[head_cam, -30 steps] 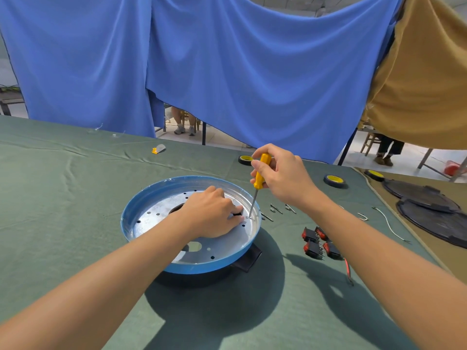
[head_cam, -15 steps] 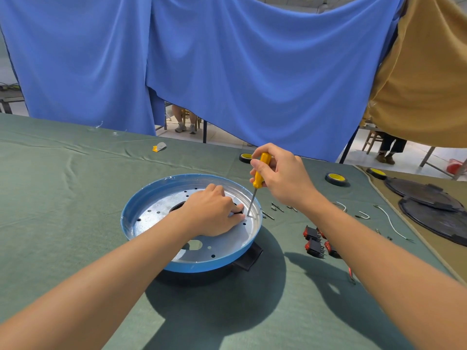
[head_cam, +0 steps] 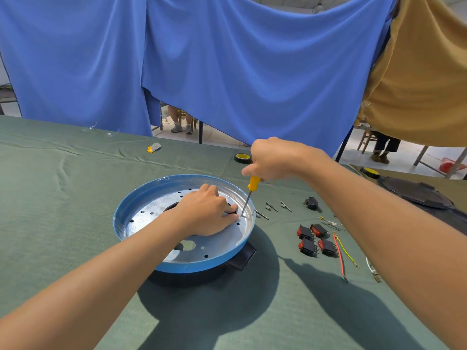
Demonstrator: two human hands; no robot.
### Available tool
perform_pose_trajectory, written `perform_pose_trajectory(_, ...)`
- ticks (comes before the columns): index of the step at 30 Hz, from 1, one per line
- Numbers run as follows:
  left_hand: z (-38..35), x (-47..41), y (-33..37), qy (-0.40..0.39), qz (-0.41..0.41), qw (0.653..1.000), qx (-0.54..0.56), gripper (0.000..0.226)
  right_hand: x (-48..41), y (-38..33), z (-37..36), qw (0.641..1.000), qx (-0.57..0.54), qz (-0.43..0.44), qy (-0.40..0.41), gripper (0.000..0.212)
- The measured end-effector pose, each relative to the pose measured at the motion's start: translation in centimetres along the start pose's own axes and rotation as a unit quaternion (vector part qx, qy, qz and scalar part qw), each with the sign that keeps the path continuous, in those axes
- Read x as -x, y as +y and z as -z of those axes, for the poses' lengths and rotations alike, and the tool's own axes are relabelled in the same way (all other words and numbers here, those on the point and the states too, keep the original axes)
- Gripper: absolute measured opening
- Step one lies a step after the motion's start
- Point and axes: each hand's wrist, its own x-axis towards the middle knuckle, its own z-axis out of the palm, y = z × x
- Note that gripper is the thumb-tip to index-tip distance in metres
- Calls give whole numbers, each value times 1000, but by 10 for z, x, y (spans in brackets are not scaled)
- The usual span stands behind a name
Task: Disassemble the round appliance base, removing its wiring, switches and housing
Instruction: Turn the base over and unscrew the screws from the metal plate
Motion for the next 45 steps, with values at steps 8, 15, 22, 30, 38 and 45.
perform_pose_trajectory(8, 1, 1, 2, -4, 5, 1000, 1, 52, -8, -5, 9, 995, 36, 35, -84, 40)
perform_pose_trajectory(15, 1, 3, 3, -4, 1, 1000, -4, 48, -4, -4, 18, 983, 101, 101, -114, 25)
perform_pose_trajectory(22, 2, 3, 3, 1, 9, 1000, 10, 49, -8, -6, 22, 982, 48, 148, -109, 10)
perform_pose_trajectory(30, 0, 4, 2, 7, 5, 1000, 10, 48, -21, -16, 9, 988, 34, 38, -144, 44)
perform_pose_trajectory(38, 2, 2, 3, -5, 3, 1000, 8, 49, -31, -22, 10, 983, 55, 42, -169, 31)
perform_pose_trajectory(45, 2, 2, 3, -5, 3, 1000, 9, 49, -25, -24, 13, 972, 128, 124, -150, 28)
